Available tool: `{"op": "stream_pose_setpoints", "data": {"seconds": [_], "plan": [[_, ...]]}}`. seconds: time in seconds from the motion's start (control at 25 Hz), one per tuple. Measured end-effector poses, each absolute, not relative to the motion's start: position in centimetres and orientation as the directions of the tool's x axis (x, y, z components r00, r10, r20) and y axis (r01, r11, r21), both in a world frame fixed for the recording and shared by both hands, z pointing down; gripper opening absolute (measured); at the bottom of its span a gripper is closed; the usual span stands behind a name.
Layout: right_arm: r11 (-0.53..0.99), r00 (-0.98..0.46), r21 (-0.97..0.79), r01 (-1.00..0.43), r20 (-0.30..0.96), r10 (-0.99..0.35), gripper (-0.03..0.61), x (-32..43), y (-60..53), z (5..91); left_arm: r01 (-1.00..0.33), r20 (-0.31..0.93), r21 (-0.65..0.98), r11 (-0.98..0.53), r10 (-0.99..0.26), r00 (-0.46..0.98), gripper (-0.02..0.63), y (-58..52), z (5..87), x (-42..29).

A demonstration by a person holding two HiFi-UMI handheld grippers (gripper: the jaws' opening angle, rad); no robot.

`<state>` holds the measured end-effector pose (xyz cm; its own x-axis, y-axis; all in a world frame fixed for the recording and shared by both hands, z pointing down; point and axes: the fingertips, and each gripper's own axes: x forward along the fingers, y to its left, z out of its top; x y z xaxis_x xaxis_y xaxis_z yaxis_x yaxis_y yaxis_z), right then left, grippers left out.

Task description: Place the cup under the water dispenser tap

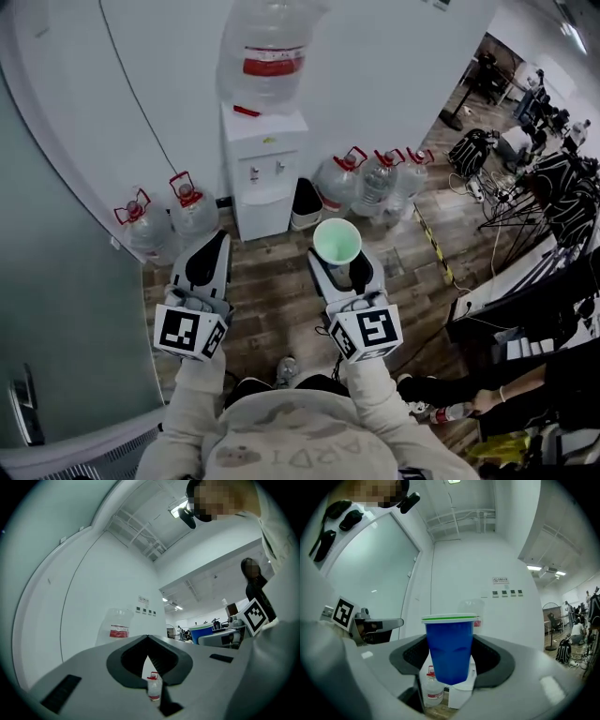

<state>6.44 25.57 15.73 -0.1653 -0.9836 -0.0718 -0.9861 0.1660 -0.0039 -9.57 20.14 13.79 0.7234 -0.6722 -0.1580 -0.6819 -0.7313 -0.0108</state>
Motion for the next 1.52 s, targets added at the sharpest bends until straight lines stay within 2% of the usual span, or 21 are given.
{"op": "stream_pose_setpoints", "data": {"seconds": [0.56,1.52], "plan": [[0.201,-0.201,-0.035,-0.979,-0.023,-0.979,0.293,10.4,16.6,19.1,-0.688,-0.102,-0.043,-0.725,-0.682,0.725,0.006,12.3,16.1,-4.7],[0.095,-0.093,-0.054,-0.994,-0.035,-0.995,0.293,10.7,-3.4,19.2,-0.583,-0.087,-0.061,-0.810,-0.577,0.812,0.006,-8.4,15.8,-3.2]]}}
